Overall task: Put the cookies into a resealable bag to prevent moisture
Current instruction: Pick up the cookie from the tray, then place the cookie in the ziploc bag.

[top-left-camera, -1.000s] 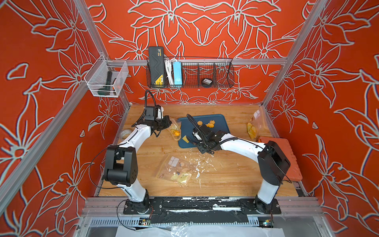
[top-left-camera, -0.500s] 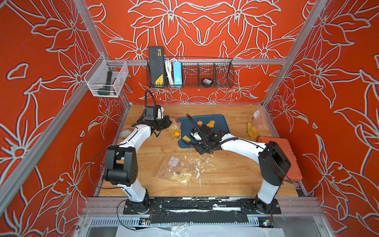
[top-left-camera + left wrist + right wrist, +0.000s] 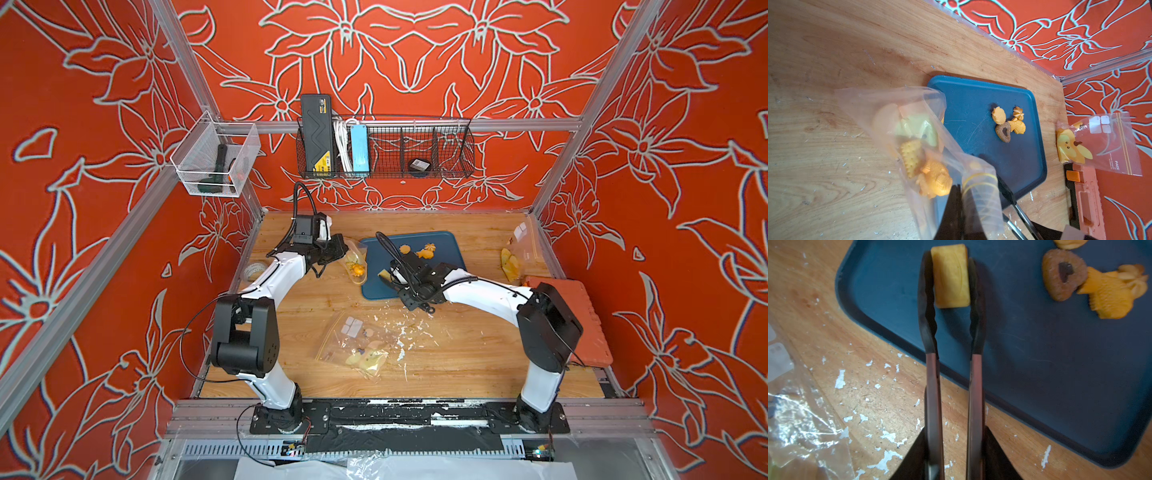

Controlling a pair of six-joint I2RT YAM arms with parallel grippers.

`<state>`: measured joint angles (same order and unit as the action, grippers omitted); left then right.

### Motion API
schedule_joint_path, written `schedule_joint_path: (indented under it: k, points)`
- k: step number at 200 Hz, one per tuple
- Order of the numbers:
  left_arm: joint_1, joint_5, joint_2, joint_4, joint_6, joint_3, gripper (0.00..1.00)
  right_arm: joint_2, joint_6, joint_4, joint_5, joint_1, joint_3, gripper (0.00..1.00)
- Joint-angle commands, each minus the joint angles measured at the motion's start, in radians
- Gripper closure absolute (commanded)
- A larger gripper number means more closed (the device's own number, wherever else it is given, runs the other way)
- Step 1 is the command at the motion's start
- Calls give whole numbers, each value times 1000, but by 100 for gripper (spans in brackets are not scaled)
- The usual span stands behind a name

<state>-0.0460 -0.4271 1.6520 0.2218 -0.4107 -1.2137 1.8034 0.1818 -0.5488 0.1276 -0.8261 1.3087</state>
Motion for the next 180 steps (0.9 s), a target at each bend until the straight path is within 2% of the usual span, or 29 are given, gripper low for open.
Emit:
schedule_joint_path:
  k: [1,28,68,88,141,180]
  points:
    - [-7,-14,7,-20,-9,-17,100,-101,32,15,105,-5,-42,63]
    - [-41,1,42,1,-13,-61,100,-194,45,41,142,2,-115,66]
    - [-64,-11,87,21,-5,-103,100,-316,36,88,94,2,-201,67]
    - [-72,-19,101,32,4,-117,100,-351,28,96,41,2,-213,67]
    - [-92,-30,124,57,25,-139,100,-410,-5,166,-193,-5,-202,67]
    - [-108,-51,143,70,39,-156,100,-380,-2,192,-264,-7,-161,67]
